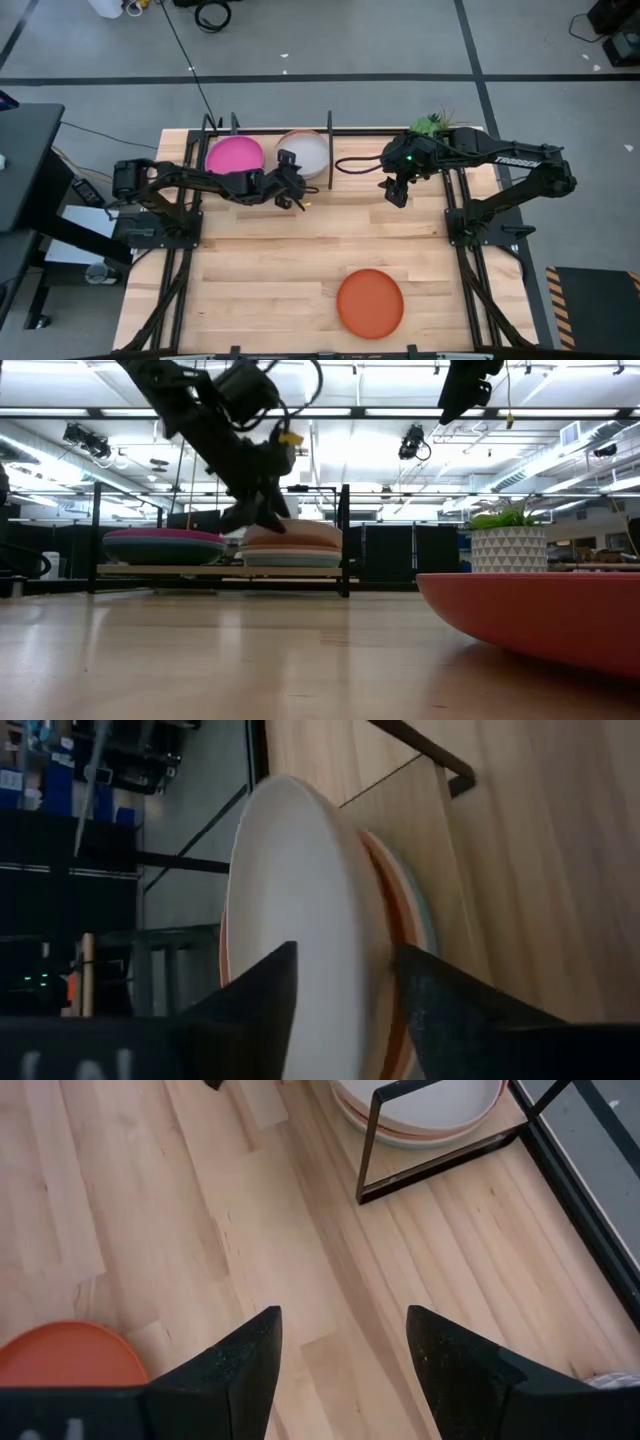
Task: Place and stack plates onto a shelf
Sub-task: Stack the gray plate on top of the brown plate on the shelf, then stack the orange plate on top of the pink plate on the shelf
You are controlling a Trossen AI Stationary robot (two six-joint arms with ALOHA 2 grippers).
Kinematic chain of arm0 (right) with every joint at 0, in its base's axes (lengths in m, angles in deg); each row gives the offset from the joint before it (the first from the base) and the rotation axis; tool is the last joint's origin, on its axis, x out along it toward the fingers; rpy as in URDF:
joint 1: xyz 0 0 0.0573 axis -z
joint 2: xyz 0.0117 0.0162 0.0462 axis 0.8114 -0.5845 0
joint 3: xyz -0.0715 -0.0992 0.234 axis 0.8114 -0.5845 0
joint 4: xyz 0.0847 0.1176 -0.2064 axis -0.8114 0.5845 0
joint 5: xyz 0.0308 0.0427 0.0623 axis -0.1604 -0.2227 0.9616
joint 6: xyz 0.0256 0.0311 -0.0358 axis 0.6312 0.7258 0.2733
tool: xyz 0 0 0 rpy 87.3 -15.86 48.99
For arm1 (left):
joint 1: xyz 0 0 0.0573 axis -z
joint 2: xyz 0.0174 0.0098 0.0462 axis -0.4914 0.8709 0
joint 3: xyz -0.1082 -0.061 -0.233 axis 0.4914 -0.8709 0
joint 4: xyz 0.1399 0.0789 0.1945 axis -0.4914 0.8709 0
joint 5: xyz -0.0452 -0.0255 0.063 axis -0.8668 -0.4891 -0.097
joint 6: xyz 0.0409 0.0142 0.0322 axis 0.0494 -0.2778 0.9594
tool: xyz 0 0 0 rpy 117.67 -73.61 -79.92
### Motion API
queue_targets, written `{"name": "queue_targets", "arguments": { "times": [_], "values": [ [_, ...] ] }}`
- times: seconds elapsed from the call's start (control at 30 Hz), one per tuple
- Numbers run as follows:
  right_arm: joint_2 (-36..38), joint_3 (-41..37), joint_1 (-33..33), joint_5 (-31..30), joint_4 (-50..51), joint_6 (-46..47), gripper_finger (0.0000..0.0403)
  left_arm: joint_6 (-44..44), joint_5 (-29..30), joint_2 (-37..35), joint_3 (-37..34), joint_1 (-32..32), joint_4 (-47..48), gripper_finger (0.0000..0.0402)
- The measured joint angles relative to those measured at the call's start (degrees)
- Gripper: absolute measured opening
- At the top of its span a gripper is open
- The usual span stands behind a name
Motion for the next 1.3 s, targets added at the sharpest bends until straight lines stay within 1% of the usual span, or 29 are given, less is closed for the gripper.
{"name": "queue_targets", "arguments": {
  "times": [0.13, 0.2, 0.27, 0.4, 0.43, 0.47, 0.6, 0.77, 0.9, 1.17, 1.3],
  "values": [
    [0.0, 0.0, 0.0, 0.0, 0.1, 0.1, 0.0222, -2.3, -2.2, -4.5, 0.0, 0.0, 4.4, 0.0204],
    [0.0, 0.0, 0.0, 0.0, 0.1, 0.2, 0.0222, -4.4, -6.1, -6.9, 0.0, 0.2, 6.1, 0.0212],
    [0.0, 0.0, 0.0, 0.0, 0.1, 0.2, 0.0222, -8.1, -12.5, -9.3, 0.0, 0.3, 7.1, 0.0214],
    [0.0, -0.9, 0.0, 0.0, -1.5, 0.2, 0.0222, -14.7, -32.5, -10.8, 0.0, 0.7, 5.9, 0.0215],
    [0.0, -1.4, 0.0, 0.0, -2.0, 0.1, 0.0222, -15.2, -35.6, -10.2, 0.0, 1.5, 5.7, 0.0215],
    [0.0, -2.0, 0.0, 0.0, -2.1, 0.1, 0.0222, -15.1, -37.1, -9.3, 0.0, 2.6, 5.1, 0.0214],
    [0.0, -4.1, 0.0, 0.0, -2.5, 0.1, 0.0222, -11.8, -37.0, -5.0, 0.0, 8.6, 3.9, 0.0203],
    [0.0, -5.4, 0.0, 0.0, -2.9, 0.0, 0.0222, -8.8, -33.9, 1.6, 0.0, 16.1, -5.0, 0.0189],
    [0.0, -7.8, 0.0, 0.0, -6.2, 0.4, 0.0222, -5.4, -33.4, 5.7, 0.5, 20.4, -9.8, 0.0181],
    [0.0, -13.9, 0.0, 0.0, -13.7, 1.0, 0.0222, -4.3, -33.4, 12.0, 7.6, 24.7, -10.7, 0.0171],
    [0.0, -15.9, -0.2, 0.0, -14.2, 3.7, 0.0222, -1.3, -33.5, 16.8, 12.4, 25.9, -9.5, 0.0171]
  ]
}}
